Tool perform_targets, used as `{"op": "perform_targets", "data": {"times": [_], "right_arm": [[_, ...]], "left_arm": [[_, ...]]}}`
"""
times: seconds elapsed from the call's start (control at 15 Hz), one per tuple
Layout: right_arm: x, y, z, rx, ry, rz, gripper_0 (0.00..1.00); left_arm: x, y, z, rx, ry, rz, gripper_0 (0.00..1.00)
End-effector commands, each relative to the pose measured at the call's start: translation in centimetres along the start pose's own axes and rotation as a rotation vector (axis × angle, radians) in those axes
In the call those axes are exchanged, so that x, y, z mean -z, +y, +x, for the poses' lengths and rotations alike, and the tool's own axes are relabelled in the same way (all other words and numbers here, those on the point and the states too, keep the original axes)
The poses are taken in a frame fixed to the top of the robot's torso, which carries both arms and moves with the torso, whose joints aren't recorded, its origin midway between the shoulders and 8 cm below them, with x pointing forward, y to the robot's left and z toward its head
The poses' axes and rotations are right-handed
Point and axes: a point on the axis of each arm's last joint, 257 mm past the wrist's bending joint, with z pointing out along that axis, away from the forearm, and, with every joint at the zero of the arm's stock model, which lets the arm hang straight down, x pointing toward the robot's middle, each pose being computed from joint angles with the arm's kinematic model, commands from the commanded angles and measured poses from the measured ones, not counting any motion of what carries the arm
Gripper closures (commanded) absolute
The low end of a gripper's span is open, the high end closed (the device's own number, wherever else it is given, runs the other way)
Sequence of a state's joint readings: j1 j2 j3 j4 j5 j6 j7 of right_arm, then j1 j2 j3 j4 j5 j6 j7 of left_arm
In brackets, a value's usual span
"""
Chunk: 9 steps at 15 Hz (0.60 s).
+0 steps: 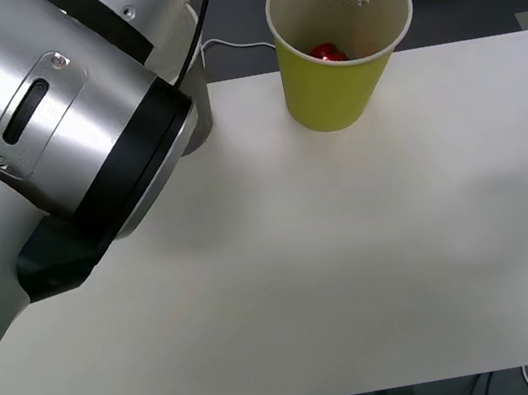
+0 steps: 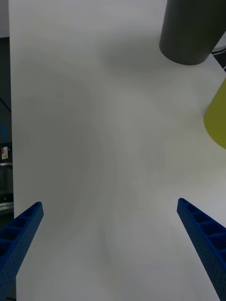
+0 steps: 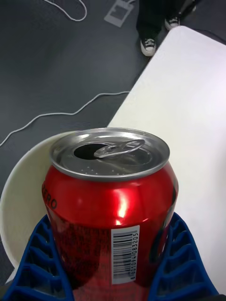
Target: Put the can into the green bin and the plastic bottle into the gray bin
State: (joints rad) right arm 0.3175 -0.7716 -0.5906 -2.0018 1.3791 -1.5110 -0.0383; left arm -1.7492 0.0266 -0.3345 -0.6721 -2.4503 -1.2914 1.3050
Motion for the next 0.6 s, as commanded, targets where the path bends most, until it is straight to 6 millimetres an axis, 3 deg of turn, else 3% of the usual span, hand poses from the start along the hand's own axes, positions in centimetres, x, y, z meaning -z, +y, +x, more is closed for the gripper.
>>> {"op": "perform_targets", "data": {"times": [0.07, 0.6], "right_arm": [[0.0, 0.0, 0.0, 0.0, 0.0, 0.0, 0.0], [0.0, 0.0, 0.0, 0.0, 0.0, 0.0, 0.0]], "left_arm": [[-1.8, 1.1, -0.2, 0.053, -0.051, -0.017, 1.0], [-3.5, 1.9, 1.6, 0.111, -0.04, -0.005, 0.96]]}}
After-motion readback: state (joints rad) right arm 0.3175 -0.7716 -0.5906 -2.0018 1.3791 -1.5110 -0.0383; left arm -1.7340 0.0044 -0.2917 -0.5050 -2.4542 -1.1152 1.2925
